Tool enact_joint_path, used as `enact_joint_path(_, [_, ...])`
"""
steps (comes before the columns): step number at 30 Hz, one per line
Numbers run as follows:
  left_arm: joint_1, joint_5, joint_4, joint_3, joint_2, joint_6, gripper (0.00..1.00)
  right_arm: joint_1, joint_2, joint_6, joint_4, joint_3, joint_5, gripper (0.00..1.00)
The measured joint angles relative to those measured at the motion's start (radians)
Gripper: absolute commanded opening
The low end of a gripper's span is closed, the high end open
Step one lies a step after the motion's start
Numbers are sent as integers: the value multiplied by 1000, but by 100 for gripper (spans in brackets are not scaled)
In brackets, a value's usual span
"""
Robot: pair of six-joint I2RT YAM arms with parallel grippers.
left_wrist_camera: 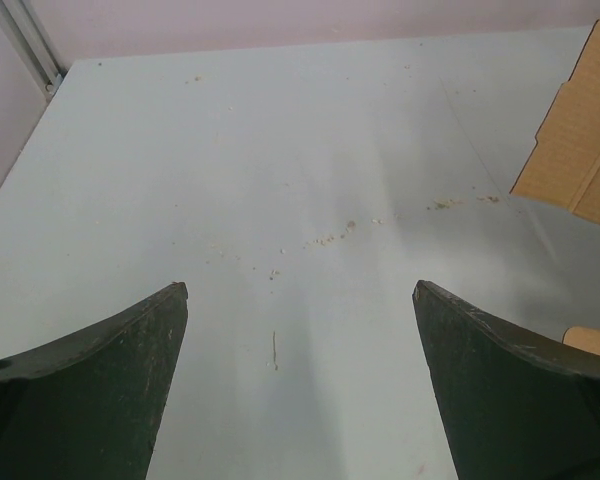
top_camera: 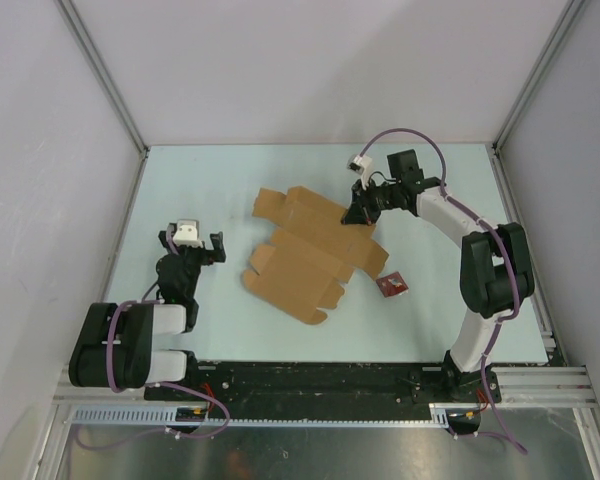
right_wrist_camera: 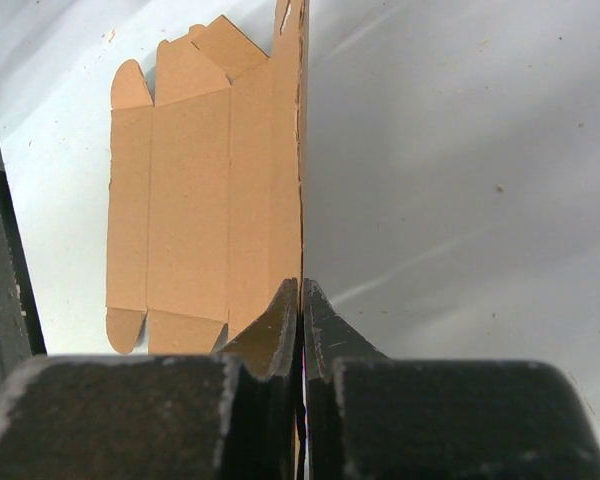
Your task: Fold the paper box
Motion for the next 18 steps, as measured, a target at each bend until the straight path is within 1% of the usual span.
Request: enact_joint_path(18, [0,0,11,0,0,0,100,-27,26,52,50,0,-7,2])
